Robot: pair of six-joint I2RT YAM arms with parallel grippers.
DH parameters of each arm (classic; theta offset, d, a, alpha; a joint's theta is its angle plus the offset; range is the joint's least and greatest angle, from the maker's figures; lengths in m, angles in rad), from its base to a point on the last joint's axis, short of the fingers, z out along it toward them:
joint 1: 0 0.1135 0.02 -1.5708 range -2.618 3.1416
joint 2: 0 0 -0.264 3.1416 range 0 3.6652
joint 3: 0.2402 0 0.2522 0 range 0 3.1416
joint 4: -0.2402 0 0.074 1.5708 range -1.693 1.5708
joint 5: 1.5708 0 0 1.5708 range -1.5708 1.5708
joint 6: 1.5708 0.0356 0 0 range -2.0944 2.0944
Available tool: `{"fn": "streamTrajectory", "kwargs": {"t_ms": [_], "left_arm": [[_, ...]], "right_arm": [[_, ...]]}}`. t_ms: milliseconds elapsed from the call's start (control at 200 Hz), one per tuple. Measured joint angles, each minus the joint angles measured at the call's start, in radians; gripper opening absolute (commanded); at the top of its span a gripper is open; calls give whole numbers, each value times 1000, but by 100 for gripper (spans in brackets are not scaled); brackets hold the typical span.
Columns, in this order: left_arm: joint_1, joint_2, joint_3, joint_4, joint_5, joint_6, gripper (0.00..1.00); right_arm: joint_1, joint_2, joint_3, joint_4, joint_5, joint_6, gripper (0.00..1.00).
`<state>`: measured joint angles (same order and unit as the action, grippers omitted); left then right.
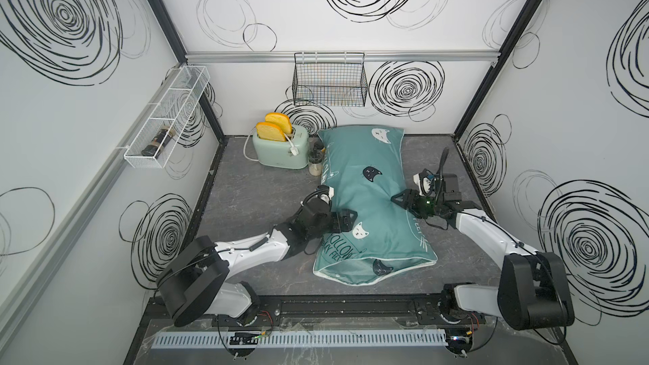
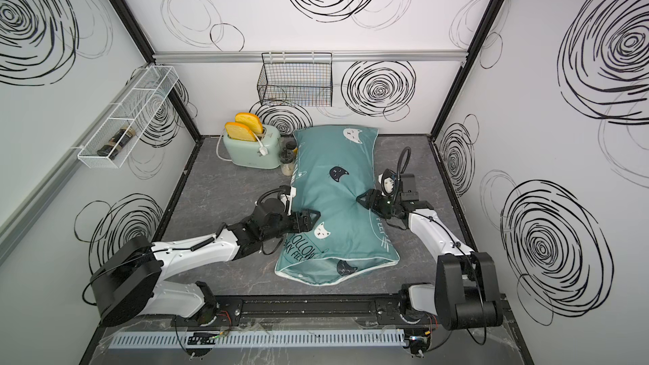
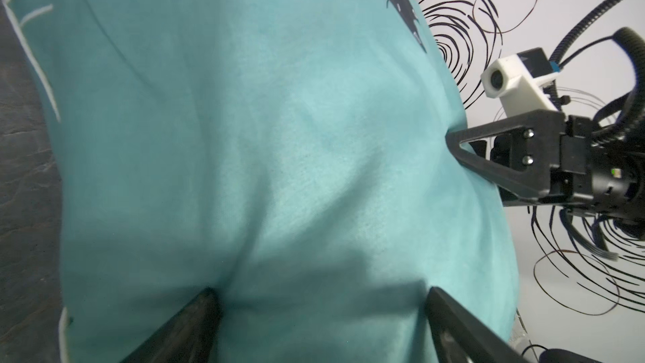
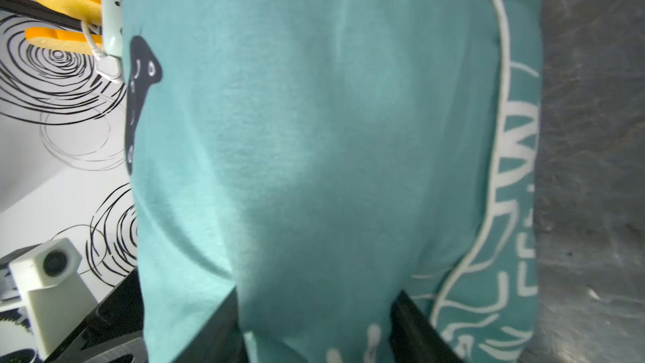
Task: Zip up pillowcases
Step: Adjust the pillowcase at the center of the board.
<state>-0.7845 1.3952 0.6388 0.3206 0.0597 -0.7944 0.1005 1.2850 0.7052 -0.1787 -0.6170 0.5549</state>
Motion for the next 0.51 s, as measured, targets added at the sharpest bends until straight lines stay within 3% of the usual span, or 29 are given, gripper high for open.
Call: {"fn": "streamTrajectory", "kwargs": {"t_ms": [75, 135, 310, 505], "left_arm": [[0, 30, 28, 2, 0, 2, 96], [-1, 54, 50, 5, 0, 6, 96], [-13, 148, 146, 29, 4, 27, 97], [-24, 300, 343, 33, 15, 58, 96]], "right_arm": [[-20, -23, -21, 20, -13, 16, 16], [-44, -55, -43, 27, -19, 33, 6], [-135, -206, -108, 22, -14, 67, 0], [-168, -397, -133, -39, 137, 133, 1]]}}
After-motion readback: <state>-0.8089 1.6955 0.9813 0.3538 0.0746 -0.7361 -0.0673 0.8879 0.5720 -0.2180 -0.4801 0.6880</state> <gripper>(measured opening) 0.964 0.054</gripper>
